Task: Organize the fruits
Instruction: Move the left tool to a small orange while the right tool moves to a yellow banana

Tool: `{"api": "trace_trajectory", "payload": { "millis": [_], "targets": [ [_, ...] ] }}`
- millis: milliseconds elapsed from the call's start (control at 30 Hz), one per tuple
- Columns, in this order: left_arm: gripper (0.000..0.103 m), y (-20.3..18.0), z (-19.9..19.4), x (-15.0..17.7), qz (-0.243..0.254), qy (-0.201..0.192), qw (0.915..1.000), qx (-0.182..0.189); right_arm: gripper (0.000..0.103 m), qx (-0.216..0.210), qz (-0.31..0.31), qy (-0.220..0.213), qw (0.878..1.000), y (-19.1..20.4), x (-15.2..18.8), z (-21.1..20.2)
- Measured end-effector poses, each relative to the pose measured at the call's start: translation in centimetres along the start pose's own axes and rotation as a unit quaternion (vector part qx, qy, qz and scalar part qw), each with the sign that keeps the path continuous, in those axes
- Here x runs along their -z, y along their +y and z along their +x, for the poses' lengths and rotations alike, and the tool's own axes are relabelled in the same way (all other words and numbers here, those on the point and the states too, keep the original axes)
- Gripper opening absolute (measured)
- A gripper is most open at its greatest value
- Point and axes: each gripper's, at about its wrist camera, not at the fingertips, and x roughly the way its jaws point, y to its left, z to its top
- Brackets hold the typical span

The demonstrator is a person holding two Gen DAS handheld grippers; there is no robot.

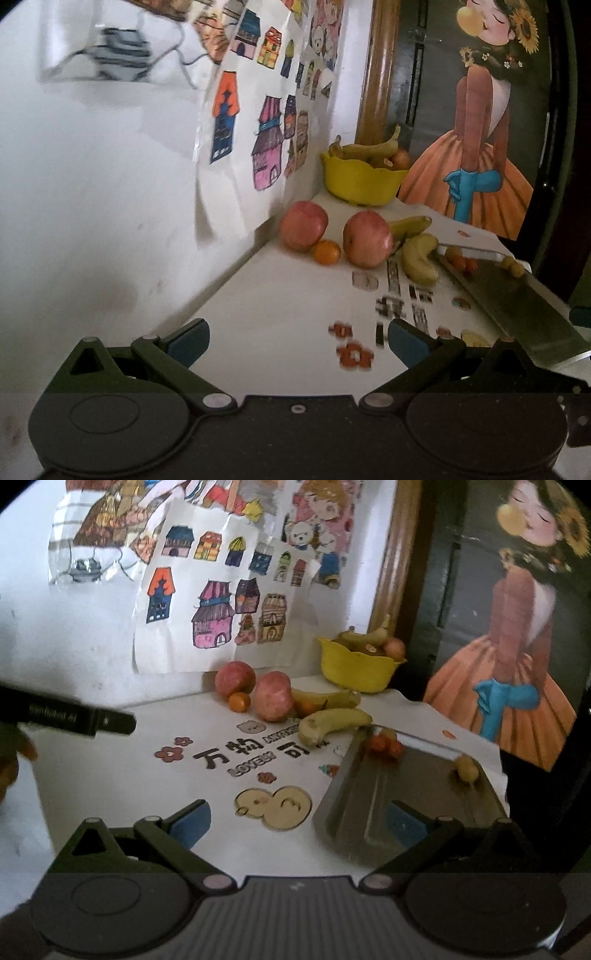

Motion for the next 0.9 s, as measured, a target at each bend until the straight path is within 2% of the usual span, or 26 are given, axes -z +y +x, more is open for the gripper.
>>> {"api": "trace_trajectory", "payload": {
  "millis": [233, 367, 567, 700, 900],
  "targets": [
    [0.102, -0.9, 4.7, -3.0, 0.008, 0.009, 0.9999, 0.005, 0.103, -0.009, -0.040, -0.005, 0.999, -1.6, -2.4, 4.1],
    [0.102, -1.8, 8.2, -4.5, 0.023, 0.018, 0.9996, 0.002, 0.103, -0.021, -0.042, 0.004, 0.999, -2.8, -4.0, 7.0],
    [0.102, -1.9, 12.2, -5.8, -0.003, 0.037, 0.9993, -0.008, 0.103, -0.044, -0.038, 0.017, 0.998, -3.9, -6.0, 11.2],
    [0.094, -2.0, 13.8, -6.0, -0.018, 0.048, 0.9986, -0.015, 0.103, -0.065, -0.038, 0.025, 0.997, -4.2, -6.7, 13.3],
    [0.085, -2.8, 15.0, -6.0, 0.000, 0.049, 0.9987, -0.014, 0.094, -0.084, -0.041, 0.036, 0.995, -4.4, -7.2, 15.5]
  ]
}}
